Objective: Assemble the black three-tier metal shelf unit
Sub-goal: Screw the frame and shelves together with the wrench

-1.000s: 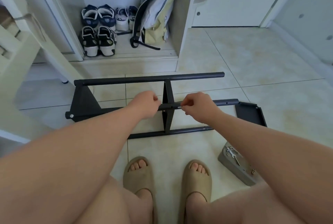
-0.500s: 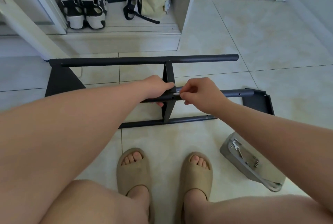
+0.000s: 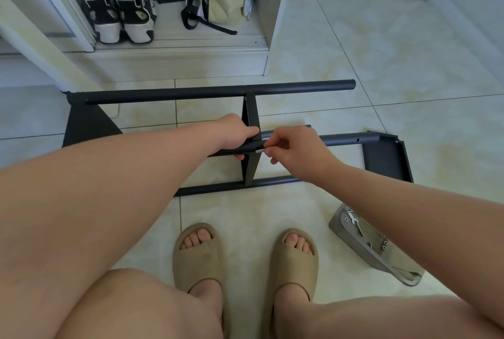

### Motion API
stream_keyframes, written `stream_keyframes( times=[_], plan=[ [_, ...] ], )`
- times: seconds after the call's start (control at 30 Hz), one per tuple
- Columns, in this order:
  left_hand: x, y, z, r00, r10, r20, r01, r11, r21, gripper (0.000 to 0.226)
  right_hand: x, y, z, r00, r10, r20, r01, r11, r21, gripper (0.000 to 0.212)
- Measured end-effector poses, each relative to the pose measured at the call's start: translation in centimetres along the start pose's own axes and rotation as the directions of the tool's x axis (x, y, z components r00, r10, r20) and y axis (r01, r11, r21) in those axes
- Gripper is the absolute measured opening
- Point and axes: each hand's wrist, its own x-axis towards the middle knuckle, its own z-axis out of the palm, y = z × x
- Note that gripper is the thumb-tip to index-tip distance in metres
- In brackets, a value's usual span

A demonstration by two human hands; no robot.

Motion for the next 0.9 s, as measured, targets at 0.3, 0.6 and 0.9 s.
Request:
stream_keyframes(
  times=[0.3, 0.6, 0.9],
  plan=[
    [0.3, -0.2, 0.1, 0.999, -0.041, -0.029, 0.040, 0.999, -0.032, 0.045, -0.2, -0.2, 0.2, 0.996, -0.082, 0.033, 0.086, 0.983, -0.161, 0.010],
    [0.8, -0.7, 0.1, 0.999, -0.038, -0.011, 0.037, 0.996, -0.081, 0.049, 1.1, -0.8, 2.1, 0.999, -0.040, 0.032, 0.046, 0.973, -0.228, 0.010],
    [0.8, -0.7, 0.0, 0.999, -0.033, -0.005, 0.032, 0.992, -0.125, 0.045, 1.5, -1.3, 2.7, 0.997, 0.079, -0.018, -0.080, 0.993, -0.090, 0.017]
  ],
)
